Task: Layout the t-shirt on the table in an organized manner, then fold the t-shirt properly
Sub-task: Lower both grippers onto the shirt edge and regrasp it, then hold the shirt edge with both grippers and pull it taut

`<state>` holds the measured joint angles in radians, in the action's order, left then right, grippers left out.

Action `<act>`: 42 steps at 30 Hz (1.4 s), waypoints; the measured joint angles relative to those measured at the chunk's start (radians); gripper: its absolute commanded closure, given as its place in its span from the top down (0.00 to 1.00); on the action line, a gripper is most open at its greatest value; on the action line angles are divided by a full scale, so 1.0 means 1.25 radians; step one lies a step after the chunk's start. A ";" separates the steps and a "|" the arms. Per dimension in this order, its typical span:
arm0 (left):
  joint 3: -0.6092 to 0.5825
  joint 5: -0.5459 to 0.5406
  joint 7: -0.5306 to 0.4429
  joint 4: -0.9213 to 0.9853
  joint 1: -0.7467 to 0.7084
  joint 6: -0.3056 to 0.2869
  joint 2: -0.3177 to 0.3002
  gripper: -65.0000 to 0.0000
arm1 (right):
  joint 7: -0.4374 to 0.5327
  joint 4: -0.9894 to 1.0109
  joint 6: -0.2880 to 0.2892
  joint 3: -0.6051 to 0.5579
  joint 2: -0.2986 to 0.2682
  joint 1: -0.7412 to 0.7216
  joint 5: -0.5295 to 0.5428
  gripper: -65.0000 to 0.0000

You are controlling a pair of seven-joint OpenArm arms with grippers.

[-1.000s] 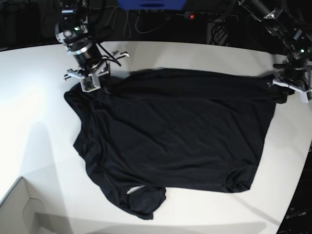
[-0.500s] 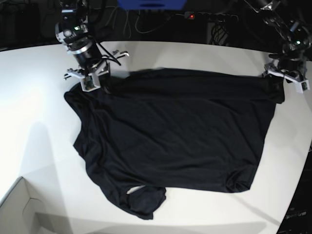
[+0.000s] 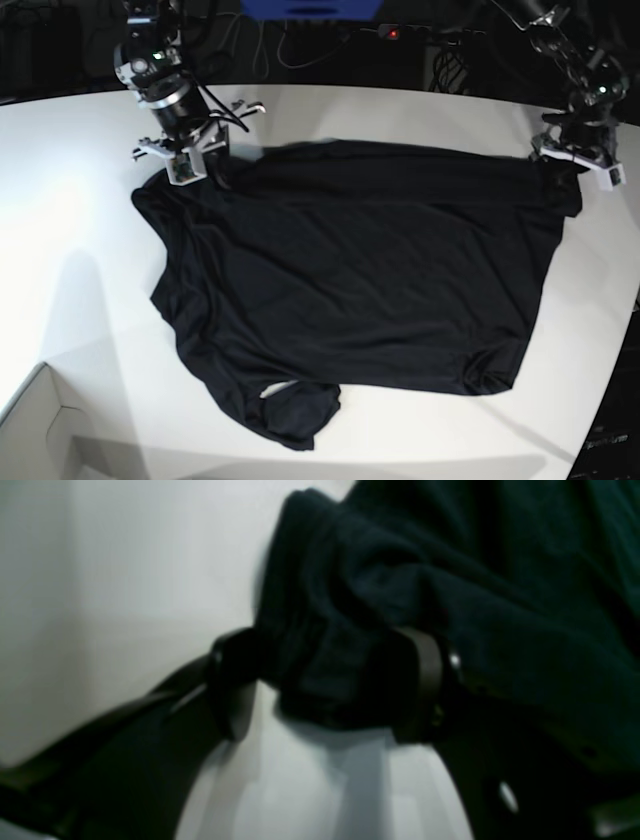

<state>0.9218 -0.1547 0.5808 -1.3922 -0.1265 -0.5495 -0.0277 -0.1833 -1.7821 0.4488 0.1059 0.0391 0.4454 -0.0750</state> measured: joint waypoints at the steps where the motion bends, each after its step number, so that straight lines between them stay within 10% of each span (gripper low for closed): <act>1: -0.007 0.000 0.000 0.001 0.003 0.000 0.000 0.52 | 0.000 0.000 0.000 0.000 0.000 0.005 0.000 0.28; 9: -0.013 -0.009 0.003 0.005 0.008 -0.001 0.009 0.01 | 0.007 -0.004 0.000 0.003 0.000 0.023 0.001 0.61; 42: -0.012 0.016 0.071 -0.124 0.004 -0.003 0.005 0.00 | -0.001 0.075 0.000 -0.104 -0.002 -0.117 -0.002 0.61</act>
<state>0.9070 -0.1345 0.6701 -1.5467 -0.1219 -0.5537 -0.0219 -0.1841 -1.6886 0.4484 -0.0238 0.0360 0.2989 -0.0780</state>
